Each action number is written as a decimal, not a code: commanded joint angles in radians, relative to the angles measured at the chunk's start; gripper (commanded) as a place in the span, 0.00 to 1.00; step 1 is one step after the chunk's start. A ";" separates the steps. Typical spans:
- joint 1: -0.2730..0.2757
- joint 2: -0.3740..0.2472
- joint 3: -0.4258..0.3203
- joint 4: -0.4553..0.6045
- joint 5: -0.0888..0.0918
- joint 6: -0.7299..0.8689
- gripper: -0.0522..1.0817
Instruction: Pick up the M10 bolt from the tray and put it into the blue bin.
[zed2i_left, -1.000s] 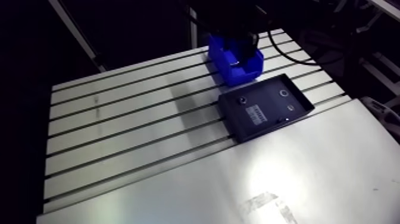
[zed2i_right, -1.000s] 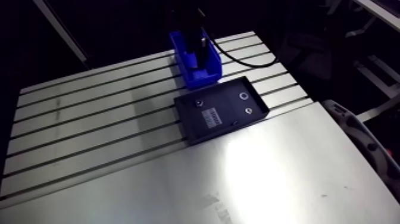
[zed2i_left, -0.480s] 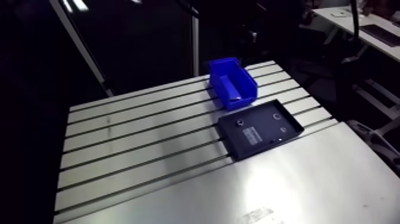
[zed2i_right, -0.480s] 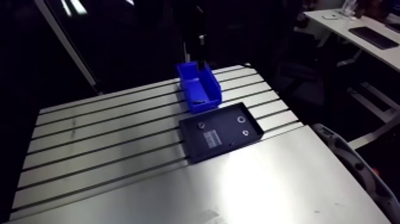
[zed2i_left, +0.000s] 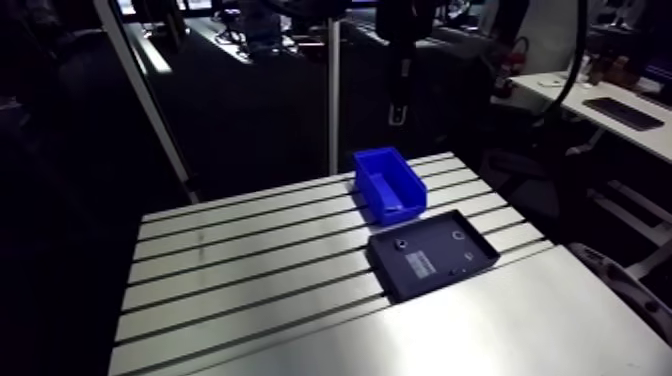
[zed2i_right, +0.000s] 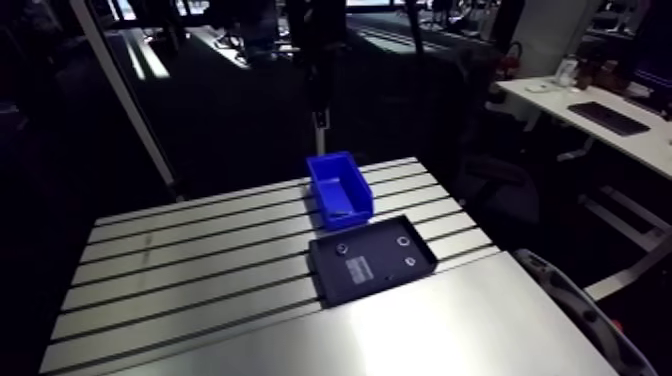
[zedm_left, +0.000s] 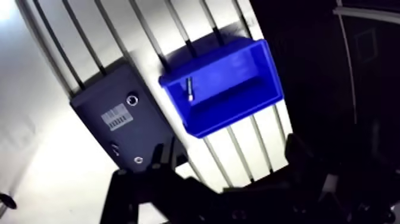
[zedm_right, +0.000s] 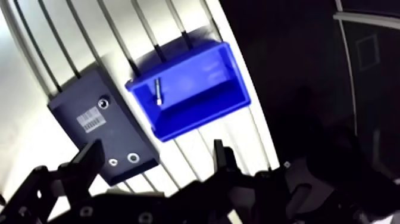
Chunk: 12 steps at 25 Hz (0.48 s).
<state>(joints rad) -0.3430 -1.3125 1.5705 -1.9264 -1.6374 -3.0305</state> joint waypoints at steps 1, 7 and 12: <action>0.044 -0.086 -0.019 0.137 -0.017 0.434 0.06; 0.045 -0.139 -0.005 0.235 -0.008 0.807 0.06; 0.045 -0.173 -0.004 0.301 -0.002 1.104 0.06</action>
<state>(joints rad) -0.2983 -1.4515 1.5644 -1.6837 -1.6448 -2.1856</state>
